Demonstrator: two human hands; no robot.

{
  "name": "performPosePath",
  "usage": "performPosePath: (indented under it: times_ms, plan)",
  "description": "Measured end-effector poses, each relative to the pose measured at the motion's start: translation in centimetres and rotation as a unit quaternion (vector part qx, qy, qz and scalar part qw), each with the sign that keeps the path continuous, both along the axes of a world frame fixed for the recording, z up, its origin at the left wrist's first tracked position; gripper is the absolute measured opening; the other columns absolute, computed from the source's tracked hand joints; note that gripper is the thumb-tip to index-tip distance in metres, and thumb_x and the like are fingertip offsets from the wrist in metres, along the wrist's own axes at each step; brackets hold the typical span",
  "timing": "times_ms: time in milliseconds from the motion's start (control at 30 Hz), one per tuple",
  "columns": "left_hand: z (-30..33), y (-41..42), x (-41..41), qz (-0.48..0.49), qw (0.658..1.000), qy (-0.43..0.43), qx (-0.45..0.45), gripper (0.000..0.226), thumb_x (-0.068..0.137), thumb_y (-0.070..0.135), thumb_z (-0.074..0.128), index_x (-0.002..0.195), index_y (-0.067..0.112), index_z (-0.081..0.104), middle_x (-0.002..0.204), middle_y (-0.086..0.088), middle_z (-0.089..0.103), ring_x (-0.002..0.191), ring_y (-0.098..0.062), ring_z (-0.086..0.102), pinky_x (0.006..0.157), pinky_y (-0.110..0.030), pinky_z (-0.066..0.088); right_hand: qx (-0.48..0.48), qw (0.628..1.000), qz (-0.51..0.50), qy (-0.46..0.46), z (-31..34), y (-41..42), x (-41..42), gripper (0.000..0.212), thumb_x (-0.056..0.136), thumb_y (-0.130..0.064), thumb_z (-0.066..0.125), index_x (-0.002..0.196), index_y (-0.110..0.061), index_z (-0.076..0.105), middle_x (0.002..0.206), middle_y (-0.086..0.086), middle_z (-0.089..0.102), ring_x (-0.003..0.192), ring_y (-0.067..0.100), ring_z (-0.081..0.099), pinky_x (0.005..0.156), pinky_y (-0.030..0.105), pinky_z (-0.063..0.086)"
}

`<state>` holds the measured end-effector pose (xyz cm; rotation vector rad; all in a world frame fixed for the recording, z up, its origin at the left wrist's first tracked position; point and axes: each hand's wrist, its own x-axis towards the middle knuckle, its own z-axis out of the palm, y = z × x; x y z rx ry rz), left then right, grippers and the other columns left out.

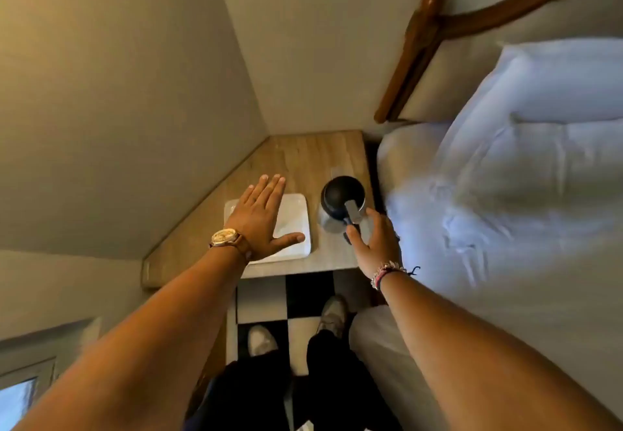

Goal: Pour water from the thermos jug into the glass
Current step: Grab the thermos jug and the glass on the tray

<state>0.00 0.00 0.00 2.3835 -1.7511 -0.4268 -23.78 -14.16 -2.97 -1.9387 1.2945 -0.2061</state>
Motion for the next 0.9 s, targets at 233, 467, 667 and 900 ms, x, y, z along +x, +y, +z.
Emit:
performPosePath:
  times_ms: [233,467,667,900]
  plan:
    - [-10.6,2.4,3.2,0.079,0.993,0.041,0.076,0.119,0.072,0.085,0.049,0.152,0.013,-0.001,0.16,-0.01,0.008,0.145,-0.028,0.001,0.113,-0.041,0.0,0.146,0.981,-0.123,-0.034,-8.8,0.3,2.2,0.062,0.075,-0.071,0.056,0.114,-0.025,0.06,0.098,-0.002,0.067,0.081,0.015,0.064,0.061,0.024,0.044]
    - [-19.2,2.7,4.7,0.086,0.985,0.094,0.116,0.115,0.077,0.06,0.072,0.152,0.017,-0.004,0.16,-0.006,0.006,0.144,-0.03,0.013,0.112,-0.039,0.016,0.046,0.969,-0.18,-0.16,-13.2,0.8,3.6,0.015,0.082,-0.049,0.065,0.092,-0.038,0.067,0.071,-0.019,0.07,0.07,-0.008,0.064,0.059,0.006,0.047]
    - [-23.1,1.7,4.7,0.265,0.939,0.214,0.037,0.103,0.073,0.035,0.085,0.15,0.029,0.016,0.147,-0.001,0.041,0.12,-0.031,0.05,0.096,-0.041,0.043,0.055,0.949,-0.243,-0.192,-15.6,0.2,3.6,0.038,0.087,-0.047,0.061,0.072,-0.014,0.073,0.059,-0.005,0.07,0.066,0.021,0.07,0.067,0.046,0.061]
    - [-26.0,1.7,3.4,0.44,0.809,0.385,-0.054,0.102,0.045,0.051,0.095,0.133,0.046,0.044,0.121,0.017,0.058,0.109,-0.016,0.053,0.095,-0.034,0.04,0.109,0.93,-0.227,-0.267,-14.3,-0.5,3.8,0.051,0.09,-0.049,0.037,0.057,-0.019,0.063,0.046,-0.003,0.054,0.048,0.009,0.056,0.06,0.031,0.05]
